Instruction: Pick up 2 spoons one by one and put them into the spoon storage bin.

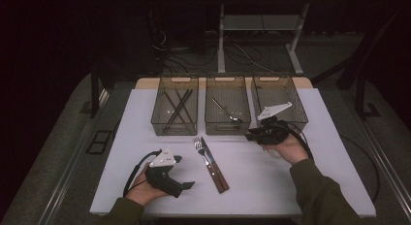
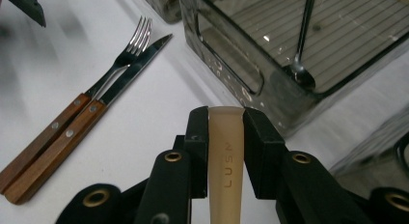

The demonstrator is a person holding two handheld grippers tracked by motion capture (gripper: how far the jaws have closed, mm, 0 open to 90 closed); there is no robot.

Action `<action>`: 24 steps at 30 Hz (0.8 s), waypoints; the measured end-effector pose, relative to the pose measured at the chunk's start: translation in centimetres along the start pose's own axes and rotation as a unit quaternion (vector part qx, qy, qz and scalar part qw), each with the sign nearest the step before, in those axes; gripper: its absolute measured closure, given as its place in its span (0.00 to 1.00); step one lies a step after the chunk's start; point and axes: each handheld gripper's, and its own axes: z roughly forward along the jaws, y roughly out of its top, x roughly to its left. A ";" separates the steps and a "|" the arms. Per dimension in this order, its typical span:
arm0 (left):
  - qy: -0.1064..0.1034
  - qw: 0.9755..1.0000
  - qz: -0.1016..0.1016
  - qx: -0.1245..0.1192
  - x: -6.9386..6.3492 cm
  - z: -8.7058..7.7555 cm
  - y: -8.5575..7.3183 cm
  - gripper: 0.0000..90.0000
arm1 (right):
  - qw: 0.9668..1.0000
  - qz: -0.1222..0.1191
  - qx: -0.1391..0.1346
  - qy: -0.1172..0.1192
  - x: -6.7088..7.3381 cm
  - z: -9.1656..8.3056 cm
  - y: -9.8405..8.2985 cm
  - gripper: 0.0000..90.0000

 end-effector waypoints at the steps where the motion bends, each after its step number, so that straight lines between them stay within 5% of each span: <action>1: 0.000 1.000 0.000 -0.001 0.0 0.0 0.0 0.01 | 1.000 0.000 0.001 0.000 0.0 0.0 0.2 0.81; 24: -0.001 1.000 -0.007 -0.016 0.2 -0.3 0.0 0.00 | 1.000 0.013 -0.015 -0.020 -3.1 0.6 6.9 0.81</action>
